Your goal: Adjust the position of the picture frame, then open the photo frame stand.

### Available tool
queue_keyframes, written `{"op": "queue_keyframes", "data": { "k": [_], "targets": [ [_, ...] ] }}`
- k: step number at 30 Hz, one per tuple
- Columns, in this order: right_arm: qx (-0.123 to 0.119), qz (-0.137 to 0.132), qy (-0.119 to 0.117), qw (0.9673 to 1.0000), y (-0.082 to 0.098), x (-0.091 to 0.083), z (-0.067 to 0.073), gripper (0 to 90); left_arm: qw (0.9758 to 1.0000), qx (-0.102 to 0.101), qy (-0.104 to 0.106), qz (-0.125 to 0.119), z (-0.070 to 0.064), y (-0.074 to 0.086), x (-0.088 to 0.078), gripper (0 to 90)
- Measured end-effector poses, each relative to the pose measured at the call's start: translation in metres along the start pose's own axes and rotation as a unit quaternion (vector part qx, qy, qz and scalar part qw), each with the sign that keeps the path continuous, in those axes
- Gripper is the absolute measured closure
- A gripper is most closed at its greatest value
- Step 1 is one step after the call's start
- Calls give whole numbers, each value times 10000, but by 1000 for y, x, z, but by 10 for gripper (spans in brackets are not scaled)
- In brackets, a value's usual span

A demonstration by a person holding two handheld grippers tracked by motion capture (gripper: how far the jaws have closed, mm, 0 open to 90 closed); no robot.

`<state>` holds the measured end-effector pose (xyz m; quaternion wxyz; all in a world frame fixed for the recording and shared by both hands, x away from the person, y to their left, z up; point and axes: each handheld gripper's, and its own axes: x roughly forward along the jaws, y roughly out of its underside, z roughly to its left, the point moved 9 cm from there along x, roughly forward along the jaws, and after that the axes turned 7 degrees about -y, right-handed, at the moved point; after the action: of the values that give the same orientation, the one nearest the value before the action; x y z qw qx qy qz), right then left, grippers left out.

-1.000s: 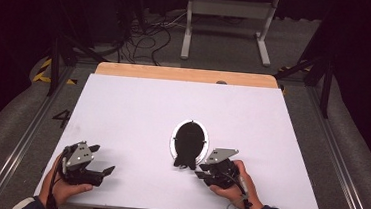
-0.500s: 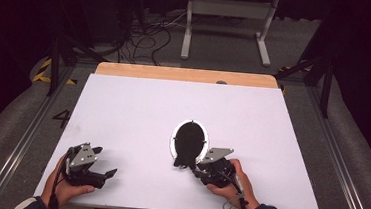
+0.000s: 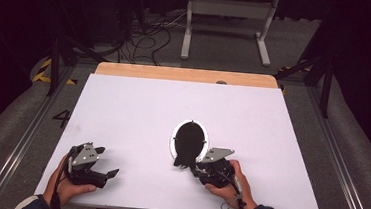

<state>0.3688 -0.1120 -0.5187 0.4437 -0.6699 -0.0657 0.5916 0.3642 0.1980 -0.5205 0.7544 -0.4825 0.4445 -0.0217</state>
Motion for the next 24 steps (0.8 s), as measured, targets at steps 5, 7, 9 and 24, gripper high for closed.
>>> {"op": "queue_keyframes", "data": {
  "k": [5,7,9,24],
  "targets": [
    [8,-42,34,10000,0,0,1,687,10000,-18,18,-6,-1,0,0,123],
    [9,-42,45,10000,0,0,1,695,10000,-13,12,-3,-1,0,0,123],
    [86,-128,0,9999,-1,0,2,687,10000,-6,28,-23,-2,0,0,124],
    [1136,-658,-716,9888,-2,1,-3,628,9999,133,-21,89,-6,-2,7,127]
  ]
}}
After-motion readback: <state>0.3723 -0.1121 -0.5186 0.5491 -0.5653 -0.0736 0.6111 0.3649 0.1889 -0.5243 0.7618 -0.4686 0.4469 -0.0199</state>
